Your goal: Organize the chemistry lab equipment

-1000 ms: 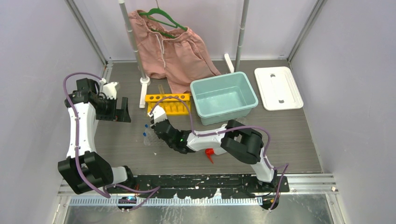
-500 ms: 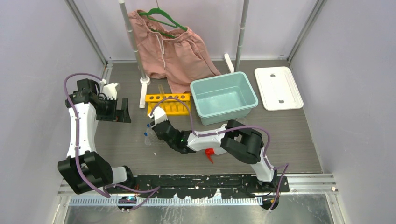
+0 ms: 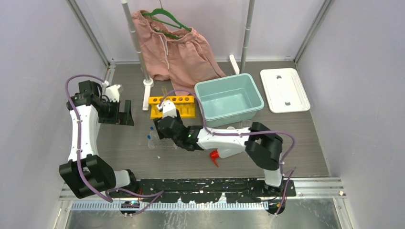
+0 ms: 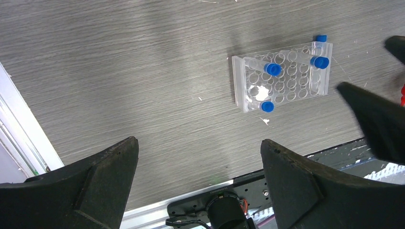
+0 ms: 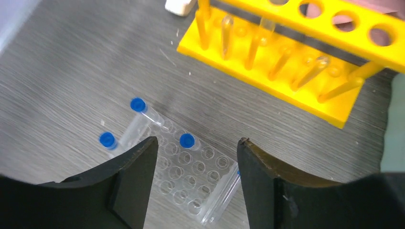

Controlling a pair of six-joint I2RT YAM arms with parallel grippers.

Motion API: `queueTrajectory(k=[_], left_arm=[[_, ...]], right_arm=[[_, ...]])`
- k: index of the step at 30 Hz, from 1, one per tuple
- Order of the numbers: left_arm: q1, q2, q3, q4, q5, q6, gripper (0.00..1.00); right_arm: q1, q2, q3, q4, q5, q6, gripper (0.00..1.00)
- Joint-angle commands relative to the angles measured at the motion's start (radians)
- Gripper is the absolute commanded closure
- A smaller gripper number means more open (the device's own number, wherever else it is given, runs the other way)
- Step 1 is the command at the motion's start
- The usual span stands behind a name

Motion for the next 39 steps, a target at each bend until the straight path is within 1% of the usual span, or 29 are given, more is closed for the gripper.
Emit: queueTrajectory(k=[1, 5, 10, 15, 21, 25, 33, 39], left_arm=[[0.004, -0.03, 0.02, -0.01, 0.011, 0.013, 0.01], [0.003, -0.036, 0.028, -0.02, 0.011, 0.017, 0.01], [0.004, -0.046, 0.039, -0.031, 0.013, 0.016, 0.01], [0.004, -0.053, 0.042, -0.039, 0.011, 0.019, 0.01], [0.004, -0.051, 0.034, -0.036, 0.014, 0.017, 0.01], [0.004, -0.048, 0.035, -0.036, 0.012, 0.016, 0.01], [0.003, -0.046, 0.039, -0.036, 0.011, 0.021, 0.01], [0.004, -0.048, 0.035, -0.035, 0.007, 0.024, 0.0]], right_arm=[[-0.029, -0.12, 0.077, -0.208, 0.018, 0.225, 0.36], [-0.05, -0.12, 0.07, -0.336, -0.023, 0.383, 0.53], [-0.066, -0.07, 0.082, -0.439, -0.084, 0.471, 0.61], [-0.075, -0.022, 0.093, -0.489, -0.1, 0.495, 0.67], [-0.092, 0.04, 0.104, -0.49, -0.17, 0.507, 0.68], [-0.102, 0.08, 0.119, -0.484, -0.209, 0.508, 0.66], [-0.121, 0.121, 0.139, -0.454, -0.231, 0.502, 0.6], [-0.136, 0.159, 0.156, -0.47, -0.233, 0.498, 0.6]])
